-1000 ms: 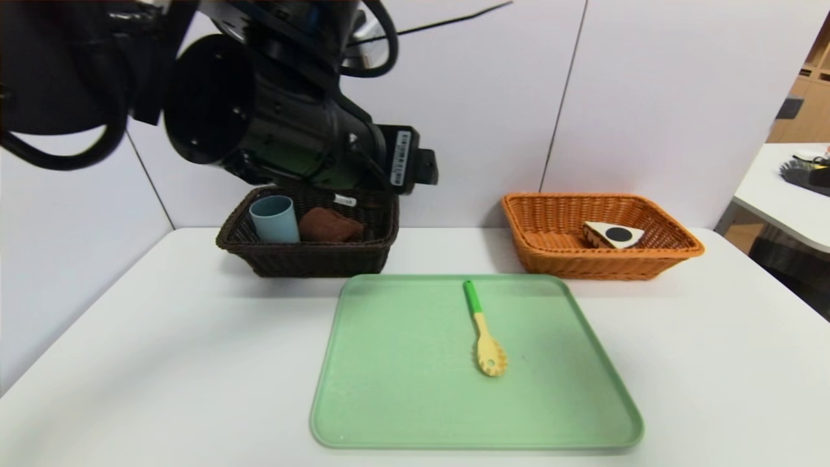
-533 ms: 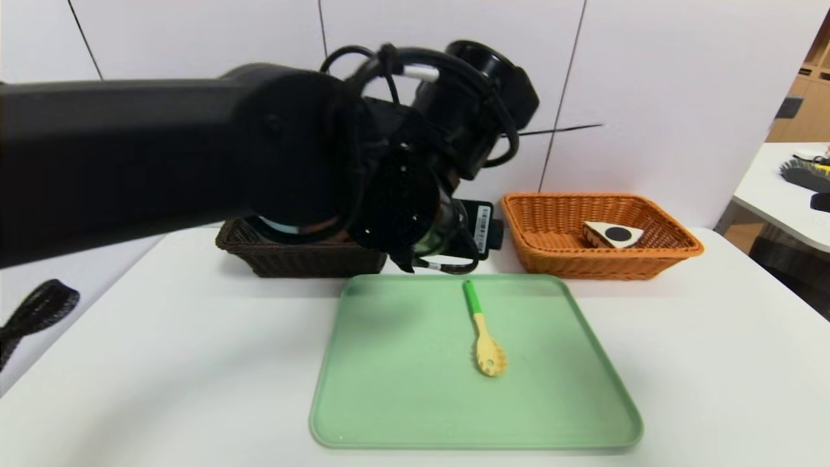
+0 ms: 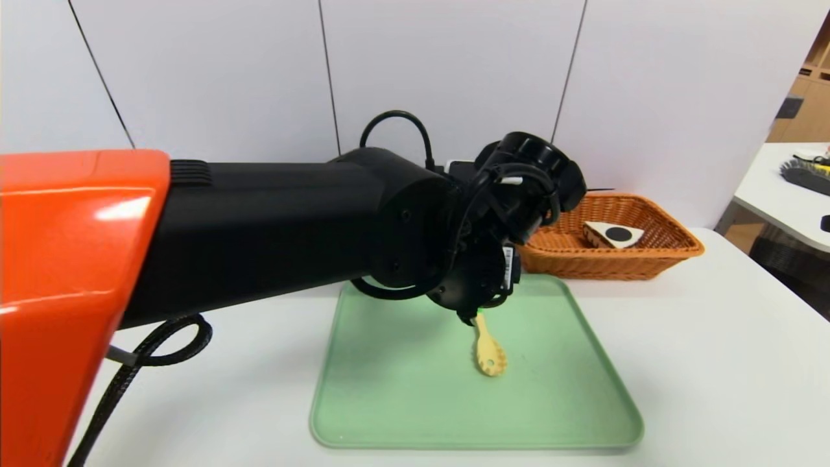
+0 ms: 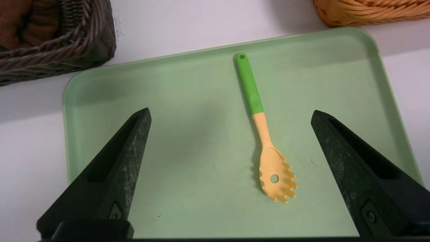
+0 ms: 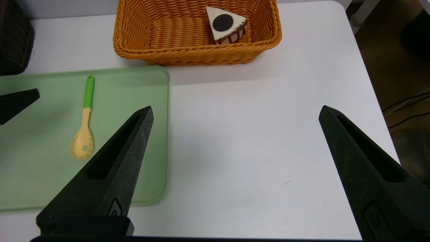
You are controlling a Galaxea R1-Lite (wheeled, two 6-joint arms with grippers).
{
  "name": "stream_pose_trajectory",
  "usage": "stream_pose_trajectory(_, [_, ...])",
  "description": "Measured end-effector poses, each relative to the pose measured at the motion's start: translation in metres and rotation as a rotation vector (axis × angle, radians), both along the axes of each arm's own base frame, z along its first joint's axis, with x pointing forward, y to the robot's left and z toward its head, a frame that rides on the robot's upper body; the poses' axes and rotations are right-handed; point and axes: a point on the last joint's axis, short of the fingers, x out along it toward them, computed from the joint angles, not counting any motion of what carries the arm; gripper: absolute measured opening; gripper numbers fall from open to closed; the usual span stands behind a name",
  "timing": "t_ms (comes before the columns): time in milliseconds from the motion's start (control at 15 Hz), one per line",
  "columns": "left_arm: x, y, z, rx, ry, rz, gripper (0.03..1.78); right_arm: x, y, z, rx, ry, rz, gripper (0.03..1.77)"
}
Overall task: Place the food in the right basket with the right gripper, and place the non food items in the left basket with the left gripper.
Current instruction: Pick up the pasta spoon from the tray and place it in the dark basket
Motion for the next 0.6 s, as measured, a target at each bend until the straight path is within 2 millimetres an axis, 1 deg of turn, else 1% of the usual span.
stream_pose_trajectory(200, [0.005, -0.011, -0.012, -0.017, -0.004, 0.000, 1.69, -0.004, -0.001, -0.006, -0.001, 0.011, -0.002, 1.70])
stream_pose_trajectory(600, [0.002, -0.031, -0.038, 0.009, 0.016, -0.024, 1.69, -0.014, -0.002, -0.014, -0.005, 0.017, -0.012, 1.70])
